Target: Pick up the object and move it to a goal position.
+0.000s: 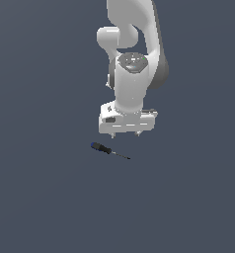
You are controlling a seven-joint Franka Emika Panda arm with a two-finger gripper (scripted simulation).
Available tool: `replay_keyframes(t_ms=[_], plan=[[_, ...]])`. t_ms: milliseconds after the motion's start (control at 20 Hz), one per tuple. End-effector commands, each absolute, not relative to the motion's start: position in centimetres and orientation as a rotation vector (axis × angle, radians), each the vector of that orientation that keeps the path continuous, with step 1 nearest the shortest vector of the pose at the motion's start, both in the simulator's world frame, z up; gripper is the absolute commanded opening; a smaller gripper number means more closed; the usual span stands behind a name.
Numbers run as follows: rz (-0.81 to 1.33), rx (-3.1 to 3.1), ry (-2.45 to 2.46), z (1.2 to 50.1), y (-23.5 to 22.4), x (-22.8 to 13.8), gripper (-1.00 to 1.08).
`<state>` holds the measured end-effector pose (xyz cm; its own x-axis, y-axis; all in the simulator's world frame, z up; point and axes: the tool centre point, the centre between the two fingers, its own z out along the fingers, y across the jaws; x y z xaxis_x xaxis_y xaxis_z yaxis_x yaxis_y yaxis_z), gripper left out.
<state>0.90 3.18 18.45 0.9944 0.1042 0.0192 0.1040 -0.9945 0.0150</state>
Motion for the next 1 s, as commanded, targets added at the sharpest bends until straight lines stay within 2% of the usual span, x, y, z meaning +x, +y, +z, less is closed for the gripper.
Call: replay_keyframes(t_ms=[0,950], plan=[[0.029,3.120,0.203,18.1,3.0,0.9,1.00],[0.007,3.010,0.820,13.7,0.1,0.7,1.00]])
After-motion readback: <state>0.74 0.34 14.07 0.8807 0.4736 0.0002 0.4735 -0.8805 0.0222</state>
